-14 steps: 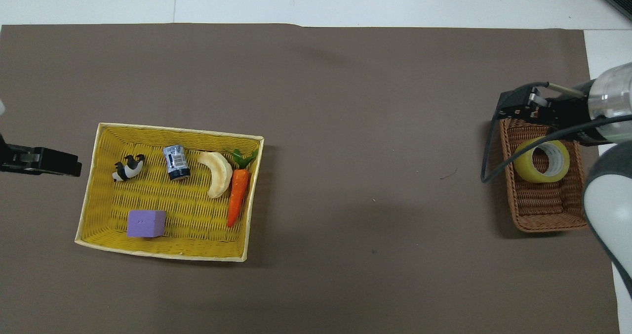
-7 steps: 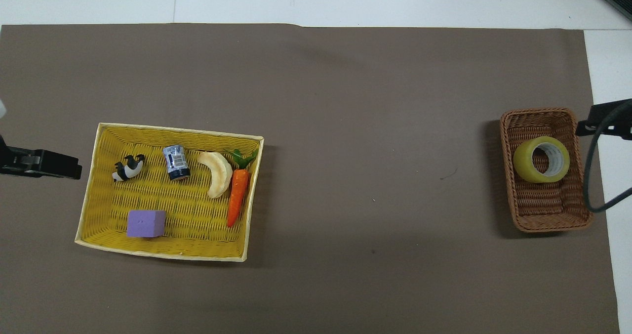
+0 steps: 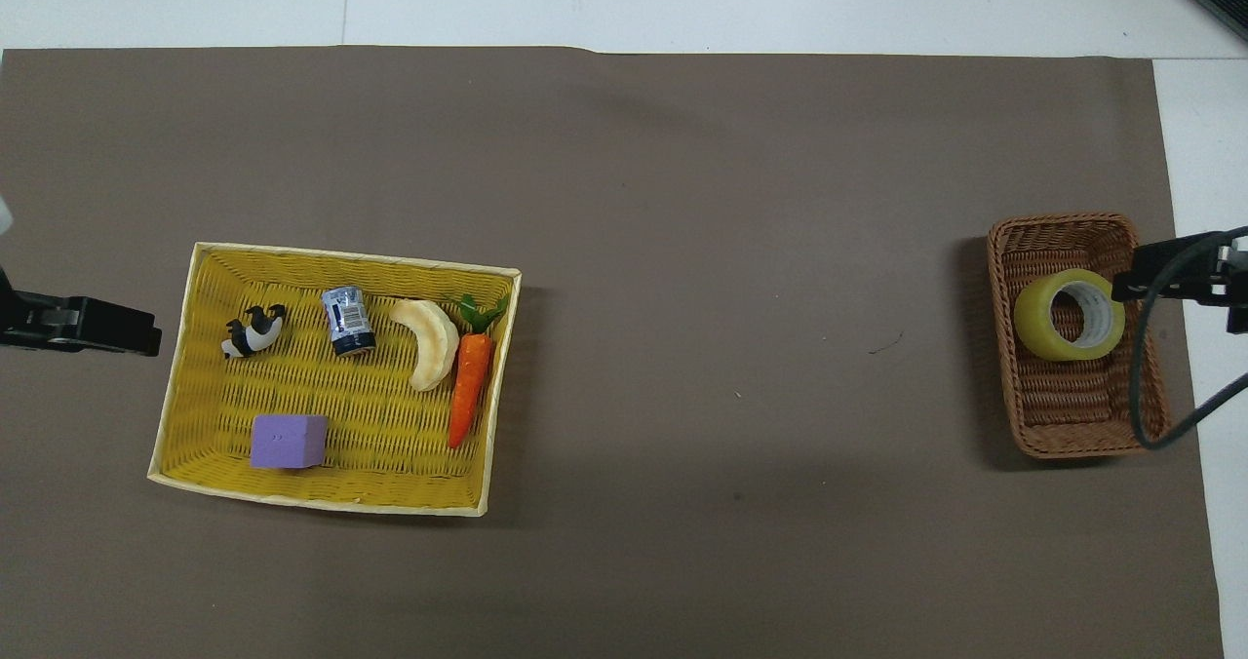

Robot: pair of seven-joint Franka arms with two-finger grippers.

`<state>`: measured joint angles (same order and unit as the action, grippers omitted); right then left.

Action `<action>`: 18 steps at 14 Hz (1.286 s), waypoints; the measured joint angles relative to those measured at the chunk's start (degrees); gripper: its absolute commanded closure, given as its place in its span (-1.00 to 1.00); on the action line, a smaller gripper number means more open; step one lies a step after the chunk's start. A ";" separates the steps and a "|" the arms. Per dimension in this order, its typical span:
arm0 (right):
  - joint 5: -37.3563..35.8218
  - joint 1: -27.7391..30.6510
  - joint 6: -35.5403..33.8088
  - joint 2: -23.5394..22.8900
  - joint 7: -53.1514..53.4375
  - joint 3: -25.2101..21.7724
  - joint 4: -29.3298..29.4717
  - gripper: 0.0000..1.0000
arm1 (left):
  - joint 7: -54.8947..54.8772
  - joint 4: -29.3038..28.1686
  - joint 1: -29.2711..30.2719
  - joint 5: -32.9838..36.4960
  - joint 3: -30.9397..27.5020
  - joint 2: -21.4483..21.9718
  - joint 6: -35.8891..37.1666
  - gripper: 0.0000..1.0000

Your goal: Move tape to another basket

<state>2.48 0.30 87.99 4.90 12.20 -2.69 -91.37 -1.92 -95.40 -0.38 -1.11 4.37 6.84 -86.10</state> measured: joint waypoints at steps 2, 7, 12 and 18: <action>0.00 0.00 0.00 0.10 -0.80 0.00 -0.14 -1.00 | 0.00 0.00 0.00 0.00 0.00 0.01 0.07 -1.00; 0.00 0.01 0.00 0.46 -1.06 -0.01 -0.32 -1.00 | 0.01 0.01 0.00 0.00 0.00 0.08 0.06 -1.00; -1.56 0.20 0.00 0.47 -2.70 -0.21 -0.42 -1.00 | 0.01 0.01 0.00 0.00 0.00 0.08 0.07 -1.00; -2.65 0.20 0.00 0.47 -3.47 -0.20 -0.63 -1.00 | 0.01 0.01 0.01 0.00 -0.12 0.08 0.17 -1.00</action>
<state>-0.16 0.50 87.99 5.37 8.73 -2.89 -92.01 -1.91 -95.39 -0.38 -1.11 4.24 6.91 -85.94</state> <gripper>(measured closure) 0.000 0.000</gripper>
